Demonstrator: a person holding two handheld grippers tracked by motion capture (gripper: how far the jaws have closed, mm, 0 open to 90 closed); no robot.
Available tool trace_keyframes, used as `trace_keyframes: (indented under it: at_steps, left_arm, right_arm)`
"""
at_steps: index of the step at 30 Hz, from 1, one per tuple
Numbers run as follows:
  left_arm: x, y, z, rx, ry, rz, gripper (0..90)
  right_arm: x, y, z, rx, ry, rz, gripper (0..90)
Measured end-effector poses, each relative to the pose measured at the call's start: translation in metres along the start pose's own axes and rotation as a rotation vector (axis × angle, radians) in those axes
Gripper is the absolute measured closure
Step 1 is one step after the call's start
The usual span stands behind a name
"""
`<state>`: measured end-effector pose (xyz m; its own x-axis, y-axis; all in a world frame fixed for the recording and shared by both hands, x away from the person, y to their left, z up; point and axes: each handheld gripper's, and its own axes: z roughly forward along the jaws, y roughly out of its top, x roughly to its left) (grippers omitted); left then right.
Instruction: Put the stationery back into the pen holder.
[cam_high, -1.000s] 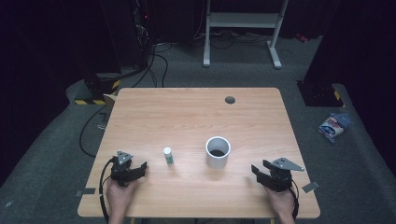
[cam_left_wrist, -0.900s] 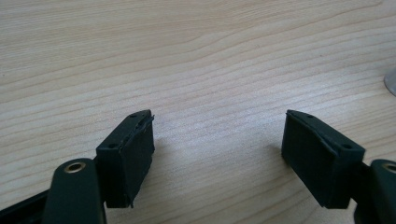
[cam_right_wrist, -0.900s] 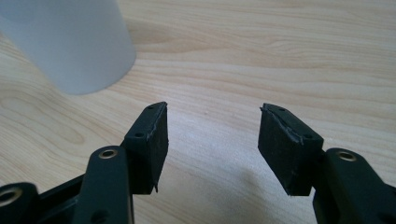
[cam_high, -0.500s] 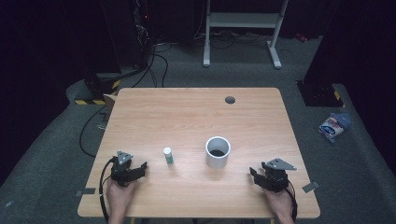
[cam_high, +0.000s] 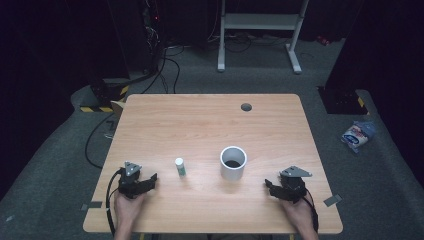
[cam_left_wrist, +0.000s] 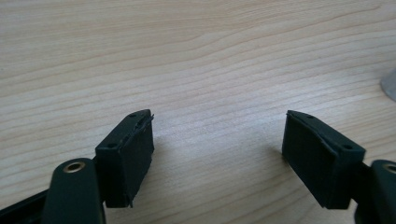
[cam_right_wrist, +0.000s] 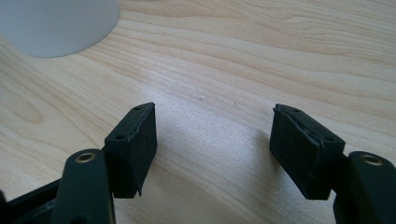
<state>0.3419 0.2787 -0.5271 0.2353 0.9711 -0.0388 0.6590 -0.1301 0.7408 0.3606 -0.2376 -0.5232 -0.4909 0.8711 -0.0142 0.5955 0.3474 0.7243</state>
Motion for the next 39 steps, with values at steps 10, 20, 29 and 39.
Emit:
trace_keyframes:
  at_steps: [10, 20, 29, 39]
  left_arm:
    - [-0.006, -0.003, -0.011, -0.038, -0.102, -0.005, 24.4]
    - [-0.017, -0.004, -0.026, -0.060, -0.143, 0.011, 26.3]
    - [-0.028, -0.006, -0.033, -0.068, -0.179, 0.043, 25.9]
    - [-0.039, -0.005, -0.034, -0.056, -0.237, 0.081, 25.9]
  right_arm:
    - [0.000, 0.000, 0.000, 0.001, -0.001, 0.006, 32.0]
    - [0.000, 0.000, 0.000, 0.003, -0.013, 0.011, 30.0]
    - [0.000, 0.000, 0.000, 0.003, -0.013, 0.011, 30.0]
    - [0.000, 0.000, 0.000, 0.004, -0.014, 0.011, 30.0]
